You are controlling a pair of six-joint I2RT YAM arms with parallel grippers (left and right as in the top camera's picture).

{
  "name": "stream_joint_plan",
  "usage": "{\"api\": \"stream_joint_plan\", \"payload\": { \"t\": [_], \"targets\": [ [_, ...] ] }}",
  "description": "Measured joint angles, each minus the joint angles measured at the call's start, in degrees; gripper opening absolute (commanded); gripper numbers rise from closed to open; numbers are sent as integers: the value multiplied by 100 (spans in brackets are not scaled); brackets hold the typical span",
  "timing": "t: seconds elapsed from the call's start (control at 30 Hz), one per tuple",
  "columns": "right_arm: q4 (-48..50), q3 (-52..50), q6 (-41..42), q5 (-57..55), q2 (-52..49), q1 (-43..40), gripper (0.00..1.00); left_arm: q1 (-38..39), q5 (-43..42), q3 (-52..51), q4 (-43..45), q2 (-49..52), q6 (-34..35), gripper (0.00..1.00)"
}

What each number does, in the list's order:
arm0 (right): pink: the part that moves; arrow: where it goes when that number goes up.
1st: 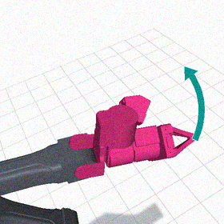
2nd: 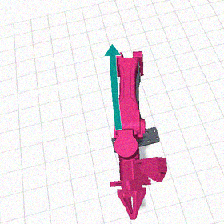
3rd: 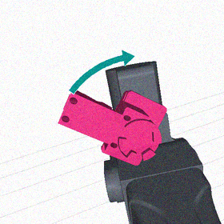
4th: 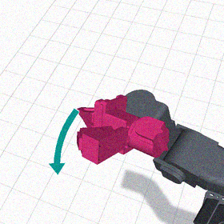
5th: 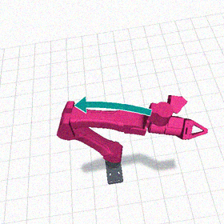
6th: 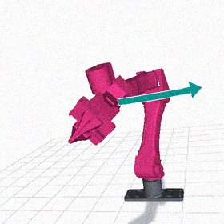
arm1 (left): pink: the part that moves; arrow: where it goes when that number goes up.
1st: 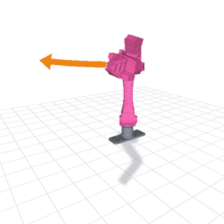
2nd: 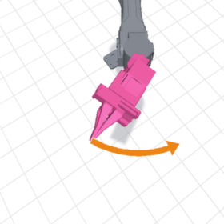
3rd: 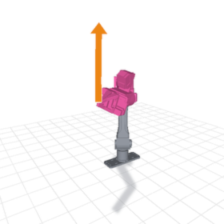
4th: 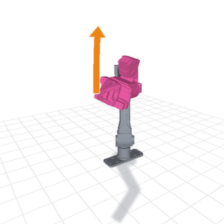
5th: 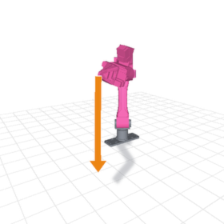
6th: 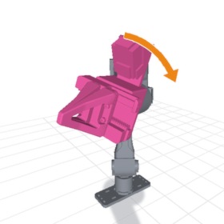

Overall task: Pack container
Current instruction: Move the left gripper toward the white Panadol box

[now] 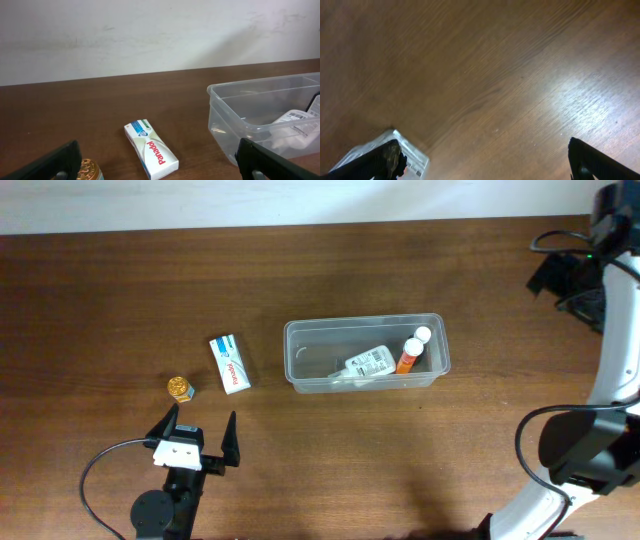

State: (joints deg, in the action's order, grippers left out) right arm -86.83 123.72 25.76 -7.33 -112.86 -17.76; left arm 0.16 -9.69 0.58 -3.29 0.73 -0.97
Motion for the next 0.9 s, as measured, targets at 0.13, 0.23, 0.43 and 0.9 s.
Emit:
{"api": "stream_joint_plan", "payload": {
  "t": [0.13, 0.23, 0.43, 0.9],
  "targets": [
    [7, 0, 2, 0, 0, -140, 98, 0, -2, 2, 0, 0, 0, 99],
    [7, 0, 7, 2, 0, -166, 98, 0, -2, 0, 0, 0, 2, 99],
    [9, 0, 20, 2, 0, -166, 98, 0, 7, 2, 4, 0, 2, 100],
    [9, -2, 26, 2, 0, -166, 98, -4, -756, 166, 1217, 22, 7, 99]
  ]
}}
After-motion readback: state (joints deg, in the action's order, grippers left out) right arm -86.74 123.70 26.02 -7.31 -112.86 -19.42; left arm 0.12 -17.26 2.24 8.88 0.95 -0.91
